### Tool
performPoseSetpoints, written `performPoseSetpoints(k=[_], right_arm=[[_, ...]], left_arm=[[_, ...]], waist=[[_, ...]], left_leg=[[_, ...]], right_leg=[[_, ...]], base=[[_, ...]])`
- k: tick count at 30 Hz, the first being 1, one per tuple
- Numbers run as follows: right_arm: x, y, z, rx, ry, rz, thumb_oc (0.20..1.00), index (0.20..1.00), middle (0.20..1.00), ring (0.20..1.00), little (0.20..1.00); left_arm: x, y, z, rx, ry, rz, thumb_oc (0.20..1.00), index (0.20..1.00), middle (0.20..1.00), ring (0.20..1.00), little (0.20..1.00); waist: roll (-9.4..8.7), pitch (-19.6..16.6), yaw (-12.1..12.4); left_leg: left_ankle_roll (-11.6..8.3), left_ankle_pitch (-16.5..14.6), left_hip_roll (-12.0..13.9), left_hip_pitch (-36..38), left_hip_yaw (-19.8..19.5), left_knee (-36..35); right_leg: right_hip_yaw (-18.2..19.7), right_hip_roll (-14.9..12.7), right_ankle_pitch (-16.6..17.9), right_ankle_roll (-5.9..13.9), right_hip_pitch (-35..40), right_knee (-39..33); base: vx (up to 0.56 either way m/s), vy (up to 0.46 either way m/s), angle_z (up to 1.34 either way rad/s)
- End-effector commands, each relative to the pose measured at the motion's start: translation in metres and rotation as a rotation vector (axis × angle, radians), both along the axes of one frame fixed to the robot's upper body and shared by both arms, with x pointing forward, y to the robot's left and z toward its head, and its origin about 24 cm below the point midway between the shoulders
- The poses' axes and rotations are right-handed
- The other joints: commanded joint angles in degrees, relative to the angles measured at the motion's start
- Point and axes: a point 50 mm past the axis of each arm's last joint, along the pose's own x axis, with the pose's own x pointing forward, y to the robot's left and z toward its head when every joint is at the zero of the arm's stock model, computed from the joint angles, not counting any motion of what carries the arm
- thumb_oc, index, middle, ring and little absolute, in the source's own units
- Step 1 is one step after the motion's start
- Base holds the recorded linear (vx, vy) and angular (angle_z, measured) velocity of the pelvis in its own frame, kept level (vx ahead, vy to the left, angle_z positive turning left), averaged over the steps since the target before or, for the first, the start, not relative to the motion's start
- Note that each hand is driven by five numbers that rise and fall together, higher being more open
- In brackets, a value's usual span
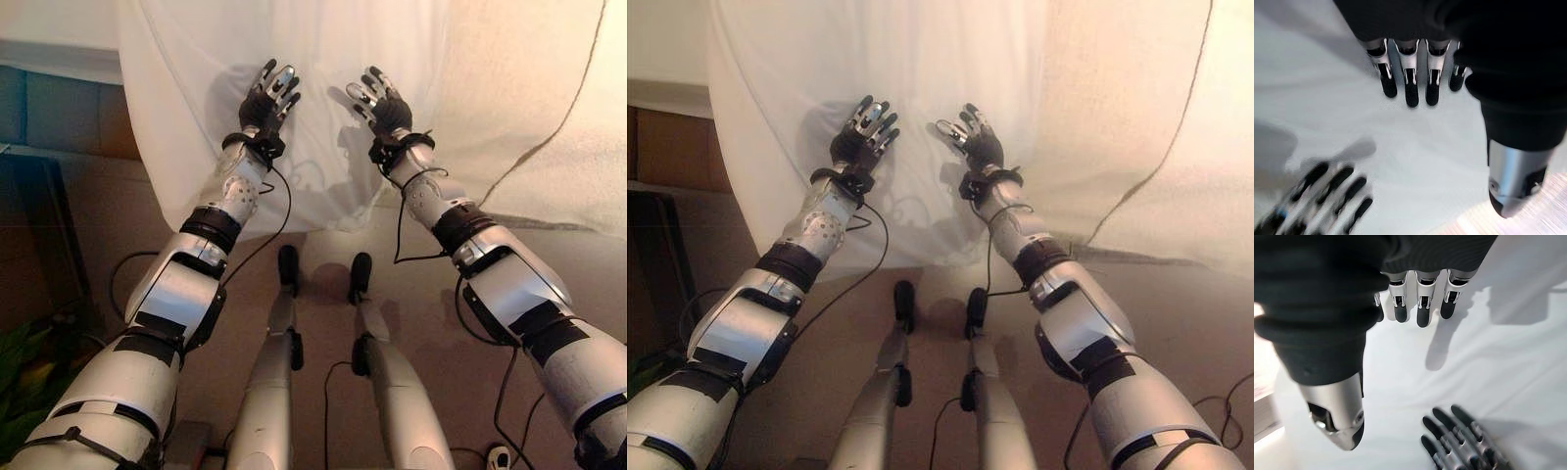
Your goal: Make the bed
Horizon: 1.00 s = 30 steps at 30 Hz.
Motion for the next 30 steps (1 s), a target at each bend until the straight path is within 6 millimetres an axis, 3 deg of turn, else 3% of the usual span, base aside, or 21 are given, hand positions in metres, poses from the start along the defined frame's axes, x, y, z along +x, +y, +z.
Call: performPoseSetpoints(k=[1,7,16,17,27,30], right_arm=[[-0.002,0.002,0.04,-0.023,-0.083,-0.027,1.0,1.0,1.0,1.0,1.0],[0.002,-0.011,0.037,-0.065,-0.058,-0.121,1.0,1.0,1.0,1.0,1.0],[0.006,-0.022,0.016,-0.034,0.007,-0.201,1.0,1.0,1.0,1.0,1.0],[0.007,-0.03,0.004,0.019,0.038,-0.23,1.0,1.0,1.0,1.0,1.0],[0.009,-0.068,-0.05,0.119,0.196,-0.361,1.0,1.0,1.0,1.0,1.0],[0.003,-0.094,-0.083,0.137,0.27,-0.43,1.0,1.0,1.0,1.0,1.0]], left_arm=[[-0.003,0.019,0.043,0.063,-0.102,0.138,1.0,1.0,1.0,1.0,1.0],[-0.003,0.042,0.041,0.117,-0.076,0.3,1.0,1.0,1.0,1.0,1.0],[-0.001,0.059,0.024,0.104,0.003,0.406,1.0,1.0,1.0,1.0,1.0],[-0.002,0.07,0.016,0.069,0.029,0.438,1.0,1.0,1.0,1.0,1.0],[-0.008,0.106,-0.032,0.043,0.154,0.525,1.0,1.0,1.0,1.0,1.0],[-0.017,0.125,-0.06,-0.005,0.21,0.575,1.0,1.0,1.0,1.0,1.0]], waist=[[0.15,1.8,1.0],[0.58,1.8,2.0],[0.96,1.8,2.3],[0.85,1.8,2.1],[1.49,1.8,1.8],[1.97,1.8,1.7]], left_leg=[[-4.95,-1.8,-2.9,0.3,-0.7,-1.8],[-5.11,-1.4,-3.0,-4.3,-1.6,-1.8],[-5.47,-1.1,-3.1,-6.8,-2.2,-2.3],[-5.61,-1.0,-2.9,-7.5,-2.5,-2.4],[-5.81,-1.0,-3.0,-8.0,-2.8,-2.5],[-5.79,-1.1,-3.0,-8.0,-2.8,-2.5]], right_leg=[[-0.2,-0.2,0.4,6.58,-2.8,0.9],[-1.2,0.0,0.8,6.5,-7.2,0.3],[-2.0,-0.1,0.5,6.23,-10.1,0.4],[-2.2,-0.1,0.5,6.29,-10.6,0.3],[-2.8,-0.2,0.0,6.14,-11.3,0.8],[-2.8,-0.3,-0.5,6.04,-11.5,1.3]], base=[[0.05,-0.031,0.01],[0.04,-0.028,0.04],[0.01,-0.011,0.01],[0.0,0.0,0.0],[0.0,0.003,0.01],[0.0,0.0,0.0]])
